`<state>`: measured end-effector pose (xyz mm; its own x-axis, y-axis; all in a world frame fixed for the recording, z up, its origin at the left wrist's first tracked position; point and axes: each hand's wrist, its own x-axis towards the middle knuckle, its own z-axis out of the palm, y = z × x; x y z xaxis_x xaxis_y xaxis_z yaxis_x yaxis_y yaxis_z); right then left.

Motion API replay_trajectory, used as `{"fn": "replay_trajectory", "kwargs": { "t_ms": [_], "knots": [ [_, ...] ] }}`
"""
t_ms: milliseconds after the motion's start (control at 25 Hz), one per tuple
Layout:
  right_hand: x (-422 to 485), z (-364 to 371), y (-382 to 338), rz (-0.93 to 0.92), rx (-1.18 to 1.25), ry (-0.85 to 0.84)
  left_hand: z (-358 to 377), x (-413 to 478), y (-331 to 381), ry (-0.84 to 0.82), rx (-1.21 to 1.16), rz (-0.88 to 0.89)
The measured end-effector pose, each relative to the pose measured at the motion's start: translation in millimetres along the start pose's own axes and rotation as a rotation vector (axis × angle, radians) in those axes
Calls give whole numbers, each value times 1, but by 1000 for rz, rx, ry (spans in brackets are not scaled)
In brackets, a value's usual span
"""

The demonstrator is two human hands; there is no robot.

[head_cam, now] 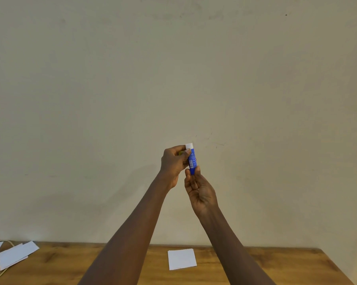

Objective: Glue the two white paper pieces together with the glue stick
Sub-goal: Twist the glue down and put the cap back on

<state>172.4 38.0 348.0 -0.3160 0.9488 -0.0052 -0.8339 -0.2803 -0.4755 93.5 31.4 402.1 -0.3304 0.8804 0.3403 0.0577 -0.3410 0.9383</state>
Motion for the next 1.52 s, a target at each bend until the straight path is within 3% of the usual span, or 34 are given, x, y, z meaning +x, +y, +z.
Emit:
{"fn": "replay_trajectory", "kwargs": {
  "t_ms": [240, 360, 760, 1160, 1400, 1520],
  "knots": [
    [-4, 1, -3, 42, 82, -75, -8, -3, 14, -78, -150, -69],
    [-3, 0, -1, 48, 63, -44, -7, 0, 27, -64, -210, -20],
    [-6, 0, 2, 64, 34, 1, -2, -2, 25, -114, 116, 42],
    [-3, 1, -1, 80, -13, 93, -13, 2, 8, -82, 143, 103],
    [-2, -10, 4, 92, 34, 40, -3, 0, 2, -130, 188, 115],
    [6, -18, -5, -61, -258, -53, 0, 5, 3, -152, 186, 117]
  ]
}}
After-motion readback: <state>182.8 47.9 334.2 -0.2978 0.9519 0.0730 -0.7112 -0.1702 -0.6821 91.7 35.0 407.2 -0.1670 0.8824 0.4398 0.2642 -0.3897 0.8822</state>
